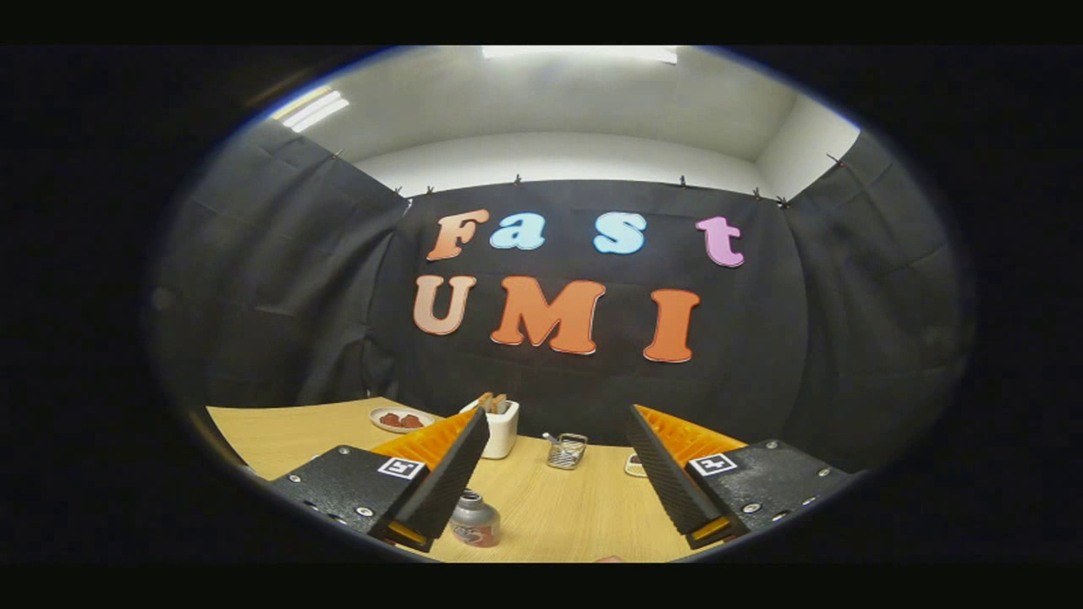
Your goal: Take the bottle from table, then pour the juice into the cup, finally place the bottle on the coaster
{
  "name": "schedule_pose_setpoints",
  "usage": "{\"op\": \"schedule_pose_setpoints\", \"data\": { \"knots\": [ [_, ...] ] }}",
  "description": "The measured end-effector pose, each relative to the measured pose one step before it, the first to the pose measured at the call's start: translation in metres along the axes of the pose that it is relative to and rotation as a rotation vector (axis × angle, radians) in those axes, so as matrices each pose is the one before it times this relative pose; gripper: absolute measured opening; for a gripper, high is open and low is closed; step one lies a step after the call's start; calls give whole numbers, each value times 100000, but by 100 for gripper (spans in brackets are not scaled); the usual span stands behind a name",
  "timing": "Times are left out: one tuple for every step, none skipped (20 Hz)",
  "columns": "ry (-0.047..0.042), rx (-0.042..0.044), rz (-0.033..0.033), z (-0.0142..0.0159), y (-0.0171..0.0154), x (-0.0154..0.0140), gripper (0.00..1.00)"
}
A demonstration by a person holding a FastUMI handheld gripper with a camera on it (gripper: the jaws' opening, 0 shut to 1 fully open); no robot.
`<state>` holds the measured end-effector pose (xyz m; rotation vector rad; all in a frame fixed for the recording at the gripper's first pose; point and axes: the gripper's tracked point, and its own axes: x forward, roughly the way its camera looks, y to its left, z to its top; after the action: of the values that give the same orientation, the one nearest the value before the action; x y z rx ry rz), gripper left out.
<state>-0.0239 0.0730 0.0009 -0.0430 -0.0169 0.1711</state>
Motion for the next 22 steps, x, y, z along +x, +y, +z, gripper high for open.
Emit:
{"op": "schedule_pose_setpoints", "data": {
  "knots": [
    [-32, 101, 518, -129, 319, -91, 97],
    [181, 511, 580, -82, 242, -141, 97],
    [201, 685, 806, -219, 444, -62, 97],
    [89, 707, 602, -228, 358, -36, 97],
    [-37, 543, 499, -281, 282, 57, 97],
    [-36, 292, 399, -314, 270, -16, 97],
    [472, 419, 276, -552, 292, 101, 97],
    [1113, 827, 587, -685, 404, 14, 97],
    [1605, 1038, 874, -1043, 412, 114, 97],
    [1742, 1104, 799, -1043, 444, 32, 97],
    [1938, 758, 736, -978, 372, 4, 97],
    [1990, 546, 366, -1109, 227, 63, 97],
    [1717, 764, 947, -1215, 313, -38, 97],
    [1840, 717, 1054, -1103, 379, 57, 98],
    [2379, 713, 465, -1384, 172, 101, 98],
    [2583, 773, -39, -1357, 51, 189, 97],
    [1964, 1090, 161, -1134, 59, 229, 98],
    [1236, 1084, 555, -932, 160, 166, 98],
    [1148, 740, 503, -881, 320, 374, 98],
    [1055, 414, 85, -917, -4, 341, 98],
    [1005, 78, 294, -751, 105, 174, 98],
    [1267, -125, -35, -834, 84, 309, 98]
  ]
}}
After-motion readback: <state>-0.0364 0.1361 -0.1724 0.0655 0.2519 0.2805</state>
